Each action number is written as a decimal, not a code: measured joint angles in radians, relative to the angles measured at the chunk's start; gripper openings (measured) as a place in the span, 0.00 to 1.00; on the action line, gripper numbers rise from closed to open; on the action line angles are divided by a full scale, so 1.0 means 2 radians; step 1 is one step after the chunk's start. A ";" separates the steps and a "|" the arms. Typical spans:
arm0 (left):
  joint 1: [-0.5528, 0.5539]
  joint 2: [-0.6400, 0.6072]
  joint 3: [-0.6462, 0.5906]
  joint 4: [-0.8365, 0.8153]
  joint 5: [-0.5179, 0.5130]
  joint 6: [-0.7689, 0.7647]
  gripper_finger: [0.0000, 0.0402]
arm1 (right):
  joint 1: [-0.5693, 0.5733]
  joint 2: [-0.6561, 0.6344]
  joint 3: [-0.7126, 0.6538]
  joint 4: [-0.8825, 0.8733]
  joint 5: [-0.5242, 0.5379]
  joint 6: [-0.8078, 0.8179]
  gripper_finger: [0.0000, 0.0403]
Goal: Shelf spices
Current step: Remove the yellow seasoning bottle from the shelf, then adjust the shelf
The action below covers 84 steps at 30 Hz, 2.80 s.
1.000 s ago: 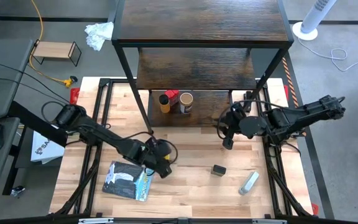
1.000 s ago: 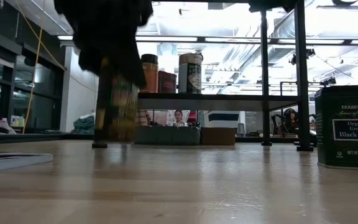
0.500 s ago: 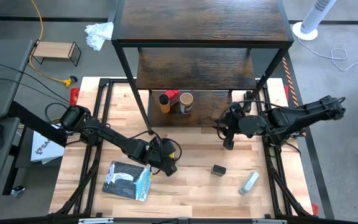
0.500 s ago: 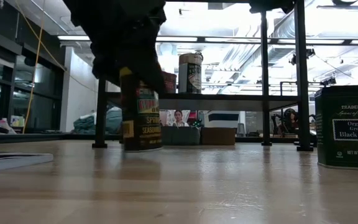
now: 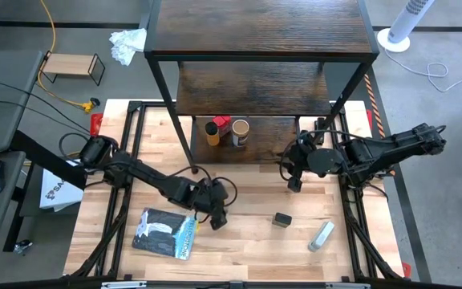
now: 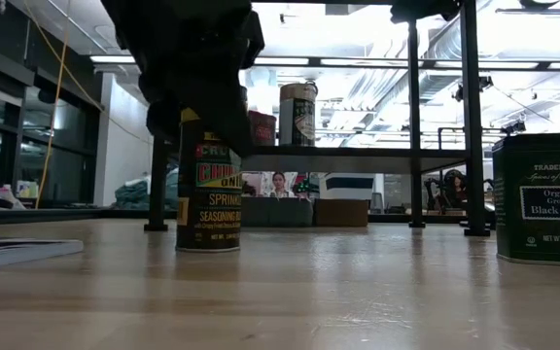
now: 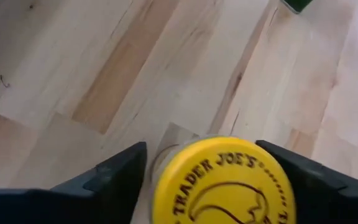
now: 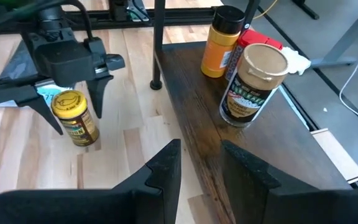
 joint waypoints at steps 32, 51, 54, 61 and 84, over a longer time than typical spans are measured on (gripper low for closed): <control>0.008 -0.195 0.000 -0.033 -0.042 0.044 0.94 | 0.109 0.002 0.000 -0.161 -0.076 0.290 0.06; 0.029 -0.197 0.000 -0.123 -0.191 0.021 0.05 | 0.235 -0.004 -0.022 -0.367 0.210 0.762 0.00; 0.042 -0.197 0.000 -0.124 -0.198 0.019 0.03 | 0.215 -0.004 -0.022 -0.367 0.230 0.743 0.00; 0.051 -0.194 0.000 -0.098 -0.195 0.019 0.01 | 0.161 -0.008 -0.022 -0.359 0.237 0.684 0.00; -0.146 -0.202 0.000 -0.227 -0.265 -0.250 0.00 | 0.105 -0.072 -0.156 -0.040 0.159 0.446 0.00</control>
